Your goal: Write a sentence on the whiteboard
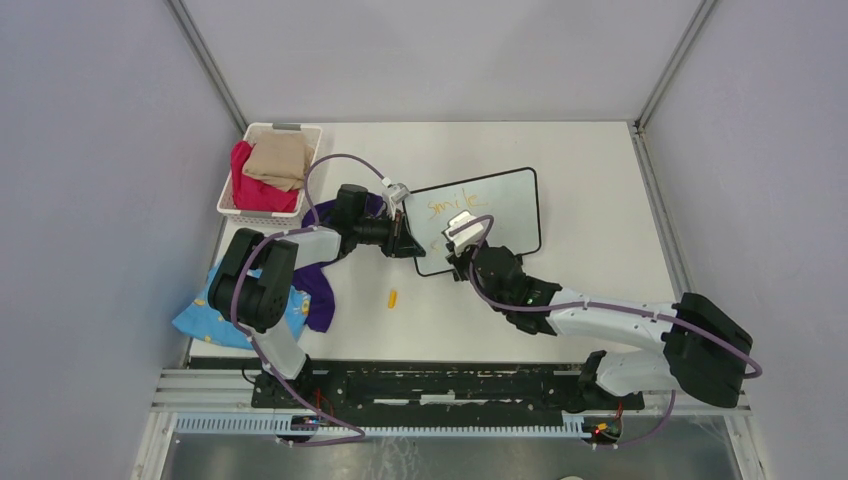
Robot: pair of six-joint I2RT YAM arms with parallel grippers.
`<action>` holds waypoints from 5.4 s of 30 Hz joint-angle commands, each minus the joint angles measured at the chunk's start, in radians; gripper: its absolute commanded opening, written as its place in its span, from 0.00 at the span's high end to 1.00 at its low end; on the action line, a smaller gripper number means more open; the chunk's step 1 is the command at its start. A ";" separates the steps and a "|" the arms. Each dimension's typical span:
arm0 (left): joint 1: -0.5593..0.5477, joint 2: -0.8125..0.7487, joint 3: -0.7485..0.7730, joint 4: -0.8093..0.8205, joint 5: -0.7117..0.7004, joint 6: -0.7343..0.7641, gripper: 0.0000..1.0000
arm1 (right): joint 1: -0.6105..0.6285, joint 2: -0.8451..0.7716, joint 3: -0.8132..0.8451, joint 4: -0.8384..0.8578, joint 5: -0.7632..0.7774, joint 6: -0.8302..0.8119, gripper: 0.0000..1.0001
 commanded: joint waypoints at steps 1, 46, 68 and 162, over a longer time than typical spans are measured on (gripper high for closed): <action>-0.026 0.035 0.003 -0.093 -0.100 0.065 0.94 | -0.014 0.019 0.054 0.060 0.002 -0.006 1.00; -0.037 0.043 0.014 -0.117 -0.119 0.071 0.95 | -0.044 -0.003 -0.094 0.016 0.006 0.087 1.00; -0.039 0.049 0.015 -0.121 -0.122 0.071 0.96 | -0.044 0.014 0.008 0.071 -0.122 0.064 1.00; -0.062 0.068 0.034 -0.160 -0.152 0.118 0.97 | -0.115 -0.073 -0.123 0.064 -0.018 0.133 1.00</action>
